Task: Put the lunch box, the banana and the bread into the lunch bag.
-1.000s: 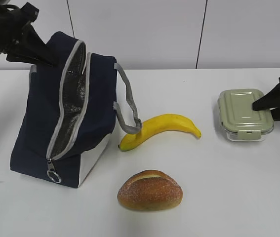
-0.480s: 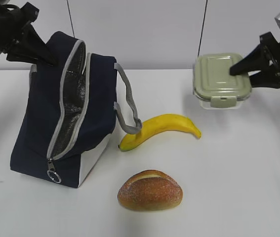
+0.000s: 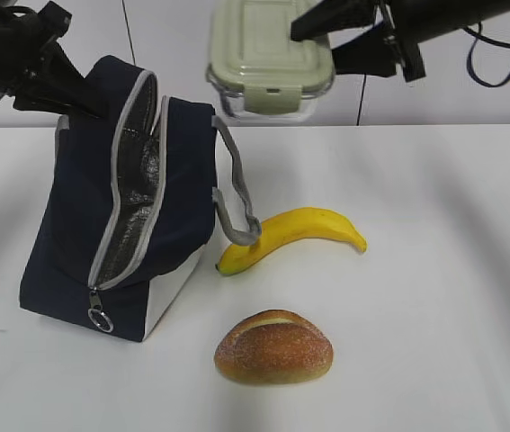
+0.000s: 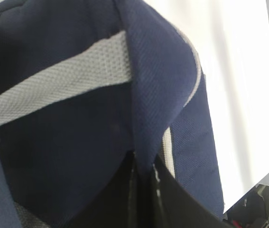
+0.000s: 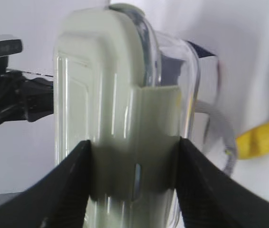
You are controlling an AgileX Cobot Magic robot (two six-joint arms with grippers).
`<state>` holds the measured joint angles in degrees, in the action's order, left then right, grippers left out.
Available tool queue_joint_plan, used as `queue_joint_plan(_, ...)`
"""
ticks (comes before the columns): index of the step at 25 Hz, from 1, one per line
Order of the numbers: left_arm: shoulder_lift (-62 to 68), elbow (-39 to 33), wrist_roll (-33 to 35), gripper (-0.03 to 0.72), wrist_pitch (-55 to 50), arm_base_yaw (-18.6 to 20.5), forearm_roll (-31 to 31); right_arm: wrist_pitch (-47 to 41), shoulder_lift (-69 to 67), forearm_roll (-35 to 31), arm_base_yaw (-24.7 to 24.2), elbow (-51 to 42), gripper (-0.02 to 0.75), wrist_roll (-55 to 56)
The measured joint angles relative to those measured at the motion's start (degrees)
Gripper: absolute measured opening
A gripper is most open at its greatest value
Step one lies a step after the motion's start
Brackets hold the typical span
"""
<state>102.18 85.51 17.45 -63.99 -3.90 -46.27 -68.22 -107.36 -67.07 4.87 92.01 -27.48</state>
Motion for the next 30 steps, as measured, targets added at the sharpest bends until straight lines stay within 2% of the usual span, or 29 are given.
queue_joint_plan(5, 0.0, 0.0, 0.0, -0.017, 0.0, 0.0, -0.26, -0.68, 0.0, -0.46, 5.64, 3.16, 0.402, 2.41)
queue_joint_plan(8, 0.0, 0.0, 0.0, -0.016, 0.0, 0.0, -1.9, -1.05, 0.0, 1.5, 8.01, 3.16, 0.401, 3.1)
queue_joint_plan(13, 0.0, 0.0, 0.1, -0.017, 0.0, 0.0, -3.99, -1.6, 0.0, 6.51, 10.24, 3.16, 0.401, 4.78)
queue_joint_plan(17, 0.0, 0.0, 0.1, -0.017, -0.21, -0.08, -4.77, -1.46, -1.33, 7.2, 11.51, 3.16, 0.401, 5.22)
queue_joint_plan(21, 0.0, 0.0, 0.1, -0.017, -0.34, -0.7, -4.89, 1.96, -4.06, 8.35, 13.49, 3.16, 0.401, 5.22)
queue_joint_plan(26, 0.0, 0.0, 0.1, -0.017, -0.34, -0.93, -6.26, 7.89, -5.84, 14.48, 14.86, 3.16, 0.4, 5.22)
queue_joint_plan(30, 0.0, 0.0, 0.1, -0.017, 0.01, -1.38, -7.09, 11.41, -6.27, 14.72, 15.17, 3.16, 0.4, 5.22)
